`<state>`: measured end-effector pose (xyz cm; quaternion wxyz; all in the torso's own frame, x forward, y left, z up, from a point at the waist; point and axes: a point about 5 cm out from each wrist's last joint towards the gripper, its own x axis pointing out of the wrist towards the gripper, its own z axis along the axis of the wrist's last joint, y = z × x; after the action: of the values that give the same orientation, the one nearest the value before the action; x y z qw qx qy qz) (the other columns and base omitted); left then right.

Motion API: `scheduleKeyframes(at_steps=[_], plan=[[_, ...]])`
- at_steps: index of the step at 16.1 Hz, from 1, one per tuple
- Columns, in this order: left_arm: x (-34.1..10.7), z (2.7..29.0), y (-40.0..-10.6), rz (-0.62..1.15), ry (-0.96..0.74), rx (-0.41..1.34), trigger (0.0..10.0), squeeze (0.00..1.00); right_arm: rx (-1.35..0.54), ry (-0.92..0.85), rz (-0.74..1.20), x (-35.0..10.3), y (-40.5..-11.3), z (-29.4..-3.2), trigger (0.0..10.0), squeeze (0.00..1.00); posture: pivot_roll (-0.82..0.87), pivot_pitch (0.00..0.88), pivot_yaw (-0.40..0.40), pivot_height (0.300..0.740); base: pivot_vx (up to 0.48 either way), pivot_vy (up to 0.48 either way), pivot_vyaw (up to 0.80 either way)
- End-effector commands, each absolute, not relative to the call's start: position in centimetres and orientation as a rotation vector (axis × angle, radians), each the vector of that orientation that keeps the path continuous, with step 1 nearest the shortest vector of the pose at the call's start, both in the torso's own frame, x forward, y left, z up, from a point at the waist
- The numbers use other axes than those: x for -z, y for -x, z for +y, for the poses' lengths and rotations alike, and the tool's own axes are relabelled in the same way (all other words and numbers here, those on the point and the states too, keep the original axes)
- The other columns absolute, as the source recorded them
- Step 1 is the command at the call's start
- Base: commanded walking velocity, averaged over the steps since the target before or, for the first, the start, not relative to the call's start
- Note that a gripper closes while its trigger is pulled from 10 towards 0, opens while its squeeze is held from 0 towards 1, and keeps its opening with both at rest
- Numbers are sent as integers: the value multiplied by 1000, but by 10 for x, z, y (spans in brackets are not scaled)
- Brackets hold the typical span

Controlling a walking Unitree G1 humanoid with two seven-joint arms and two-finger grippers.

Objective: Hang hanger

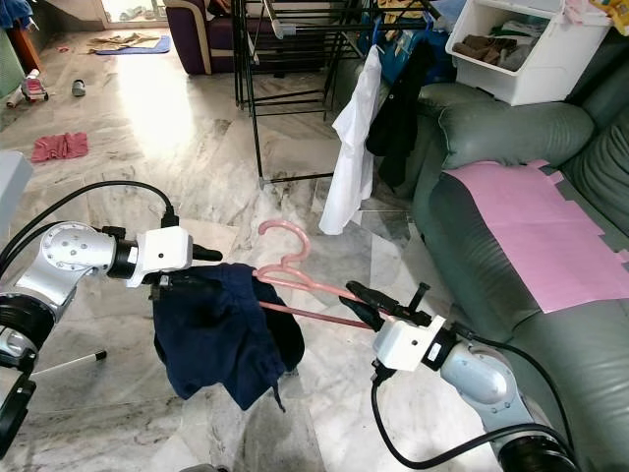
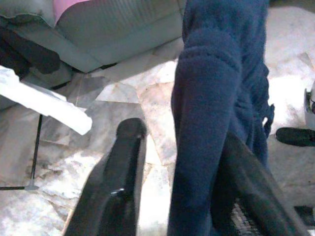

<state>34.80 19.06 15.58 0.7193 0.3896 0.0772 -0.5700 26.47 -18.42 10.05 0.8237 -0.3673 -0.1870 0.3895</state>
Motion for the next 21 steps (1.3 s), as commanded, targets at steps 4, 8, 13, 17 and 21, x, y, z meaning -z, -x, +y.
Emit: scheduleKeyframes(at_steps=[4, 8, 13, 17, 21], plan=[[-156, 190, -349, 208, -886, 1292, 0, 0, -809, 782, -445, -107, -267, -184, 10000, 0, 39, 64, -43, 740, 0, 0, 0], [-150, 191, -347, 251, -884, 1311, 0, 0, -809, 772, -433, -106, -269, -183, 10000, 0, 36, 62, -45, 740, 0, 0, 0], [-145, 192, -345, 261, -854, 1309, 0, 0, -820, 730, -374, -102, -271, -183, 10000, 0, 34, 59, -51, 740, 0, 0, 0], [-133, 197, -340, 281, -765, 1279, 0, 0, -804, 696, -287, -99, -276, -188, 10000, 1000, 29, 57, -57, 740, 0, 0, 0], [-123, 229, -335, 305, -605, 1058, 0, 0, -760, 751, -146, -103, -289, -211, 10000, 1000, 25, 60, -66, 740, 0, 0, 0]])
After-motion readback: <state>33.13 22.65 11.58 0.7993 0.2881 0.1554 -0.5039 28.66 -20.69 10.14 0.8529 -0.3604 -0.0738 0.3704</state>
